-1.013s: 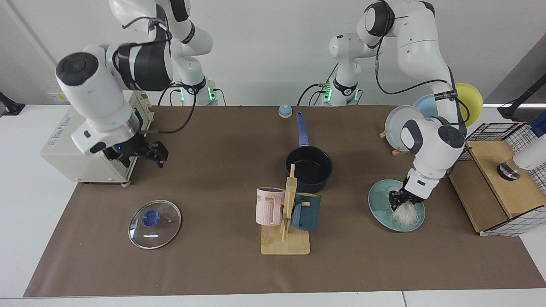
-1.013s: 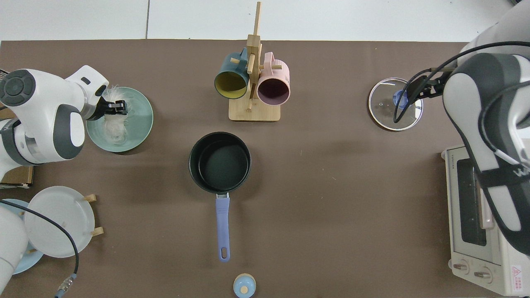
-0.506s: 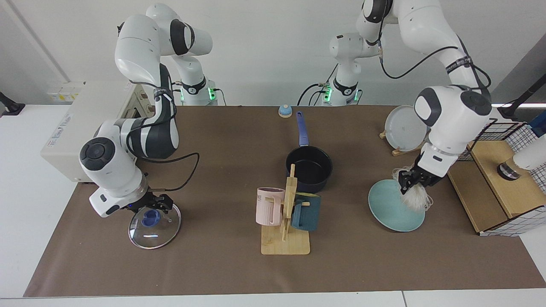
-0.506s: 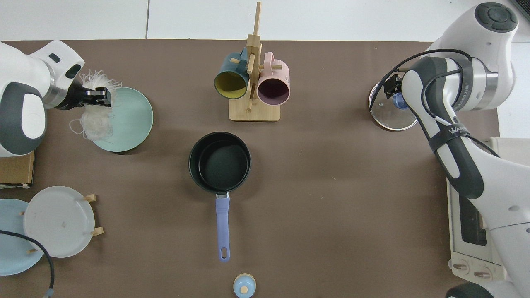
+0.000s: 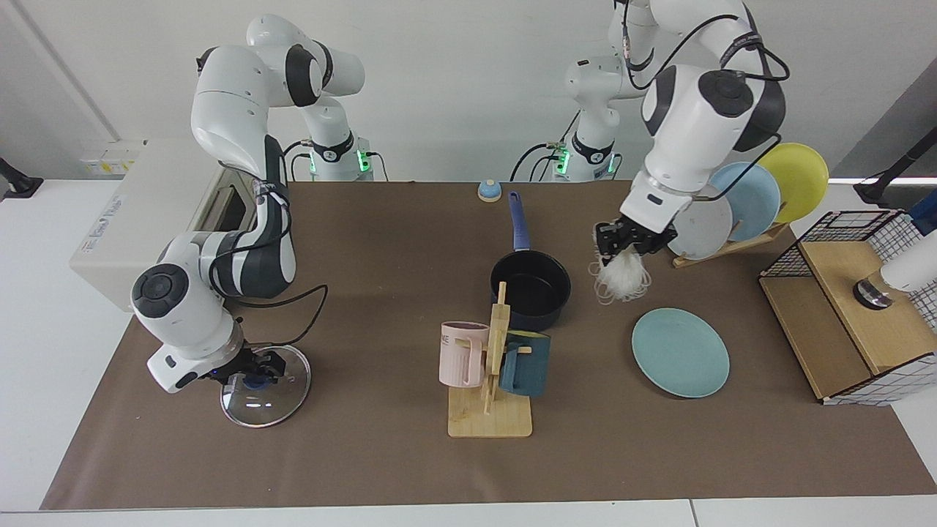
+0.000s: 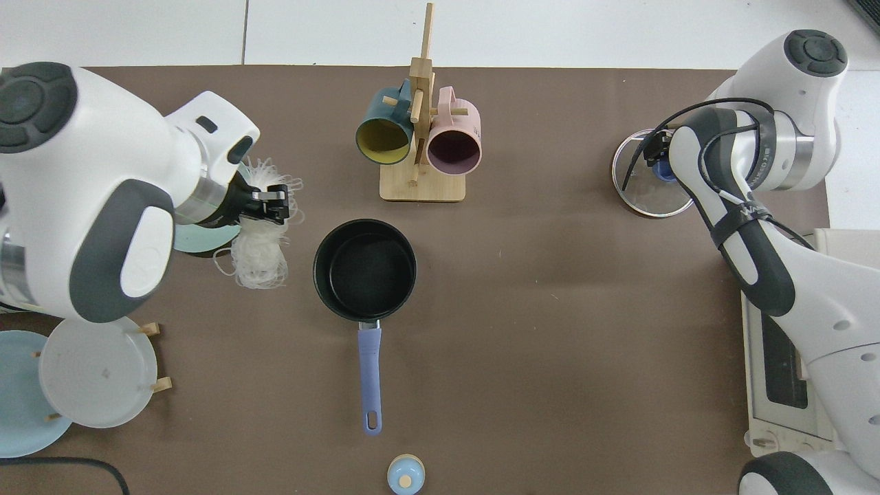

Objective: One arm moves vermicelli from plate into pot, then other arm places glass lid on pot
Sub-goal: 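Carry the vermicelli over the saucepan with the left gripper while the right grasps the lid, then open the left gripper to drop the vermicelli into the saucepan, then withdraw the left gripper to rest while the right gripper lifts the lid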

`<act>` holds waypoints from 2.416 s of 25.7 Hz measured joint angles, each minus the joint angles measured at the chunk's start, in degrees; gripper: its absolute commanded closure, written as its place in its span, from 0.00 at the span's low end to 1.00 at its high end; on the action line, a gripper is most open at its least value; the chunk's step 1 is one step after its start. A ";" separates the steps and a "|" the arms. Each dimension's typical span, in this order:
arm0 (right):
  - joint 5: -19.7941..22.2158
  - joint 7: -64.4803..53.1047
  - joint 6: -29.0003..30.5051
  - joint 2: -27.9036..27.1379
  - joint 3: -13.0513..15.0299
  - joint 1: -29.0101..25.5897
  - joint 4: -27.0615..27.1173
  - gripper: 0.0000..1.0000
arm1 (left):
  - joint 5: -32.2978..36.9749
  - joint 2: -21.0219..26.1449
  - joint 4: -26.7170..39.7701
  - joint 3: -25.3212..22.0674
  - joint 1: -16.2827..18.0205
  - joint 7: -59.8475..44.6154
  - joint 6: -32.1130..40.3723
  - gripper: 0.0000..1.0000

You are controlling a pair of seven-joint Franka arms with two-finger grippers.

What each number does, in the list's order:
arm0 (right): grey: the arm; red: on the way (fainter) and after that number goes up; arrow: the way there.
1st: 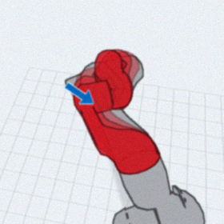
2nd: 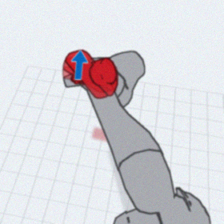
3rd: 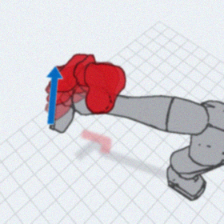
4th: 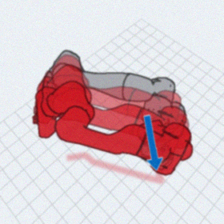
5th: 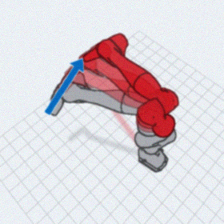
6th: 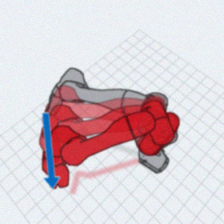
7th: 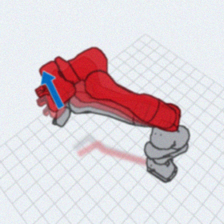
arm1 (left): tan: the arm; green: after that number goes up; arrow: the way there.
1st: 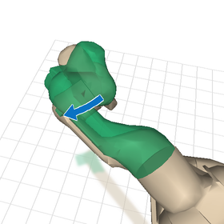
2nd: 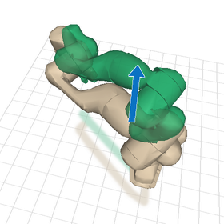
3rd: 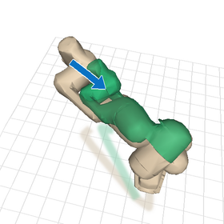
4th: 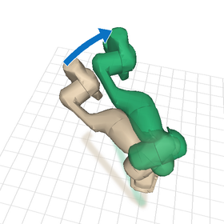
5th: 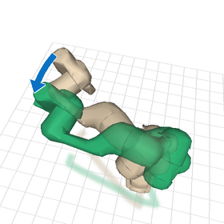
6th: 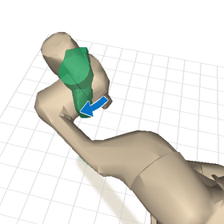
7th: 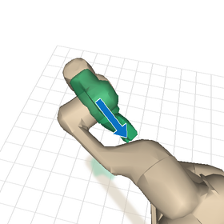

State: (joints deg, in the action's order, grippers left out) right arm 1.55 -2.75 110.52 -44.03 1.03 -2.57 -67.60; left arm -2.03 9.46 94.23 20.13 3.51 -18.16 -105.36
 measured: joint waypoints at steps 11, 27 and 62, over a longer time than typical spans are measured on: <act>0.00 0.00 2.14 0.03 -0.53 0.72 -1.55 0.09 | -3.29 0.28 10.21 3.79 -1.56 -4.16 -11.20 1.00; 0.00 0.00 2.14 1.53 -0.45 0.32 -3.51 0.58 | -3.55 6.45 17.46 4.02 -6.18 -8.50 -24.17 1.00; -0.23 8.10 -10.59 20.98 -1.17 9.67 -9.65 1.00 | -3.21 -9.83 1.25 -3.27 13.89 13.07 11.05 0.01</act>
State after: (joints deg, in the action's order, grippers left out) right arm 1.33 5.35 99.93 -23.04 -0.14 7.10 -77.25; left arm -5.25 -0.37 95.48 16.87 17.40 -5.09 -94.31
